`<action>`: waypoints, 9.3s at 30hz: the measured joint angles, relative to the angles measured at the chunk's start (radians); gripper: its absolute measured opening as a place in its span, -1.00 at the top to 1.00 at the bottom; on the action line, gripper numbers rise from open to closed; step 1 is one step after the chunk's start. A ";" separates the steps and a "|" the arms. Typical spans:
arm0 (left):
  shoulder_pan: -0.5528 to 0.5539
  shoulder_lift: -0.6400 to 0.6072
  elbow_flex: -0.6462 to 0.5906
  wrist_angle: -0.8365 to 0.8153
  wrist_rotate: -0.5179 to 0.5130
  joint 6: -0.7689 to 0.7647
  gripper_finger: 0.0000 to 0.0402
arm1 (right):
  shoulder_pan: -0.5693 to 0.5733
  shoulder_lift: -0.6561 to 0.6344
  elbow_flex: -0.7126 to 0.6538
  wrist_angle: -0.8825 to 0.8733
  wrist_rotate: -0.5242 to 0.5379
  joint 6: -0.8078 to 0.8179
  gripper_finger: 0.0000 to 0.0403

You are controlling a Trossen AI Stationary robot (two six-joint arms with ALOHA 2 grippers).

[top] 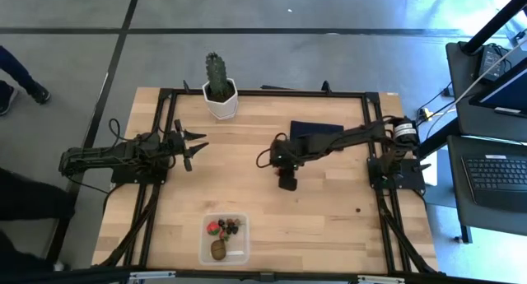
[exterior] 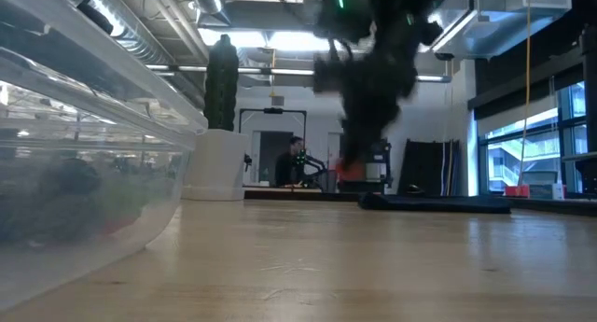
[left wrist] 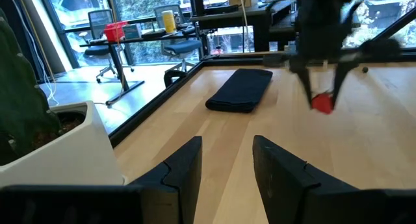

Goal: Pick and placing Produce into tupperware
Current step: Put the strawberry in the transparent bin, then put the blueberry in the transparent bin

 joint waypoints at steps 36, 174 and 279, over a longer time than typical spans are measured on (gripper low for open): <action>0.000 0.000 0.000 0.000 0.000 -0.009 0.35 | 0.420 0.681 1.149 -0.168 -0.120 -0.152 0.34; 0.000 0.000 0.000 0.000 0.000 -0.062 0.35 | 0.865 -0.481 -0.600 -0.251 0.091 1.884 -0.26; 0.000 0.000 0.000 0.000 0.000 -0.052 0.35 | 0.421 -0.430 -0.390 0.793 0.336 0.408 0.74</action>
